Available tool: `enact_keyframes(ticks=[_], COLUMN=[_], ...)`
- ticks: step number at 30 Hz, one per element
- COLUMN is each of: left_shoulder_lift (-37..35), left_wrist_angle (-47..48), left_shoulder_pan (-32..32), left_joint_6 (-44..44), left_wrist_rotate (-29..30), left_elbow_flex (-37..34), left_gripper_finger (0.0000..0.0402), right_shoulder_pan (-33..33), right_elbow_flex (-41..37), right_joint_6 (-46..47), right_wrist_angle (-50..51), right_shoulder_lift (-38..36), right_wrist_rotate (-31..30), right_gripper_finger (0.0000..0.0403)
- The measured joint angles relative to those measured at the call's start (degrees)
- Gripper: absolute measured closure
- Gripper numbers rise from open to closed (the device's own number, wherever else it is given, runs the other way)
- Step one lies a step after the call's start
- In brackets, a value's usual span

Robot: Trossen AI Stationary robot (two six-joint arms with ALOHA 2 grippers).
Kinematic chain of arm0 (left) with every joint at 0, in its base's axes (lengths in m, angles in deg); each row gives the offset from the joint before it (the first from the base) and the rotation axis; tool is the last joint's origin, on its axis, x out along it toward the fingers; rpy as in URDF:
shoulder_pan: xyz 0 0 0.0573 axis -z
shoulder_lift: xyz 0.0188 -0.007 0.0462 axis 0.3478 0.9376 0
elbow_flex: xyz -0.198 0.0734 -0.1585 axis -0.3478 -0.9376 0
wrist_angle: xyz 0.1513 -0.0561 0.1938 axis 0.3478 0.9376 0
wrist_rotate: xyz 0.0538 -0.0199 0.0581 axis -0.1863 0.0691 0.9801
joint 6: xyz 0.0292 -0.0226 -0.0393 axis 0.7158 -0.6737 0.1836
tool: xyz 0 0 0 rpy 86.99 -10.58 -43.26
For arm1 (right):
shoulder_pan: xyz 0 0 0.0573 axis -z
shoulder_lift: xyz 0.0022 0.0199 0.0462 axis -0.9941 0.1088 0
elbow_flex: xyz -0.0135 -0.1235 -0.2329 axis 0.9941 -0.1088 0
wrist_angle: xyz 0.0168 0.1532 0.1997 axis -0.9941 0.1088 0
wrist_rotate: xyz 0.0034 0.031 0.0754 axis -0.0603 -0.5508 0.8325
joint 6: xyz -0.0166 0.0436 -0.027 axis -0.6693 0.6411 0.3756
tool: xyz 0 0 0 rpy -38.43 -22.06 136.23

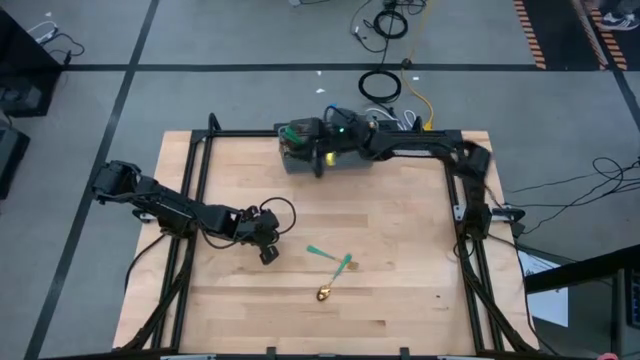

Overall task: Sort silverware
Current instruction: Put the gold spoon into the middle right section of the gray utensil holder

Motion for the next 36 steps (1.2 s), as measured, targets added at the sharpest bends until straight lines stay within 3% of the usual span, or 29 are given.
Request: enact_keyframes(ticks=[3, 6, 11, 15, 18, 36], left_shoulder_lift=[0.0, 0.0, 0.0, 0.0, 0.0, 0.0], left_wrist_angle=[0.0, 0.0, 0.0, 0.0, 0.0, 0.0], left_shoulder_pan=[0.0, 0.0, 0.0, 0.0, 0.0, 0.1], left_joint_6=[0.0, 0.0, 0.0, 0.0, 0.0, -1.5], left_wrist_rotate=[-0.2, -0.2, 0.4, 0.5, 0.5, -0.4], left_elbow_flex=[0.0, 0.0, 0.0, 0.0, 0.0, 0.0], left_gripper_finger=[0.0393, 0.0393, 0.0393, 0.0393, 0.0393, 0.0393], right_shoulder_pan=[-2.1, -7.2, -21.3, -31.6, -35.1, -39.0], right_elbow_flex=[0.4, 0.2, 0.2, 0.2, 0.2, 0.3], right_joint_6=[-6.2, -12.4, -13.5, -18.8, -21.5, -29.9], right_wrist_angle=[21.3, 43.9, 60.7, 61.9, 57.8, 47.1], right_shoulder_lift=[-9.2, -15.3, -16.9, -12.9, -10.5, 4.0], right_wrist_rotate=[3.7, 1.2, -7.5, -12.9, -13.5, -12.4], right_gripper_finger=[0.0314, 0.0314, 0.0314, 0.0314, 0.0314, 0.0314])
